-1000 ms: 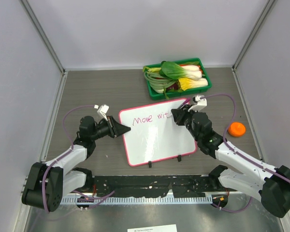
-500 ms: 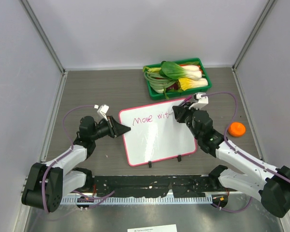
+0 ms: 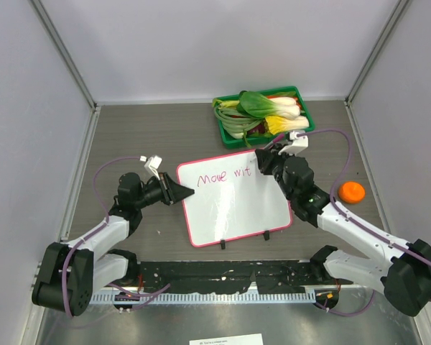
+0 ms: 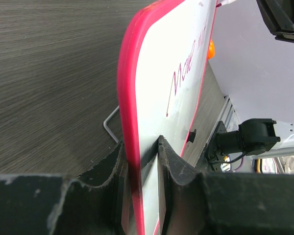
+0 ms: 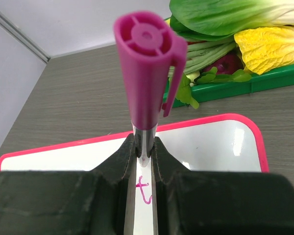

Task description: Write a sentence on the whiteboard

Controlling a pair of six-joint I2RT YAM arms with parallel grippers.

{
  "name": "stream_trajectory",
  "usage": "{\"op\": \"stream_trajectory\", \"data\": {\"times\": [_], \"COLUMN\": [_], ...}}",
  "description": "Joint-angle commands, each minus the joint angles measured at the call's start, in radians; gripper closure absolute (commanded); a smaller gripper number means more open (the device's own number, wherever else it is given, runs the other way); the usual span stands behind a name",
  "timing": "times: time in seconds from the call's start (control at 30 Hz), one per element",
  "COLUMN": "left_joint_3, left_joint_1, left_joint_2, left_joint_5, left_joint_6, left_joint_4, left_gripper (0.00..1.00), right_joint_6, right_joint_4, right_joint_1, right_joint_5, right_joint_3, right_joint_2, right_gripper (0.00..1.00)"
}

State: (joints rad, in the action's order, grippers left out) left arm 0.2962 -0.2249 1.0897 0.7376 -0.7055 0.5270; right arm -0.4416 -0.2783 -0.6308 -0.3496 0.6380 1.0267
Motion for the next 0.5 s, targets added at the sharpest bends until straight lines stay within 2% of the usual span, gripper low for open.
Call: {"op": "stream_trajectory", "data": {"times": [0.0, 0.47], "left_joint_3": [-0.020, -0.019], "left_joint_1": [0.002, 0.002], "left_joint_2": [-0.004, -0.002], "left_joint_5": [-0.090, -0.093], "left_joint_6": [0.115, 0.115], "left_joint_4": [-0.047, -0.048], "left_gripper": [1.00, 1.00], "right_joint_6": [0.014, -0.012], "right_joint_4": [-0.048, -0.019], "right_joint_1": [0.009, 0.016], "right_joint_5": [-0.028, -0.006], "right_joint_3": [0.038, -0.020], "right_joint_2": [0.013, 0.012], "right_gripper": [0.99, 0.99]}}
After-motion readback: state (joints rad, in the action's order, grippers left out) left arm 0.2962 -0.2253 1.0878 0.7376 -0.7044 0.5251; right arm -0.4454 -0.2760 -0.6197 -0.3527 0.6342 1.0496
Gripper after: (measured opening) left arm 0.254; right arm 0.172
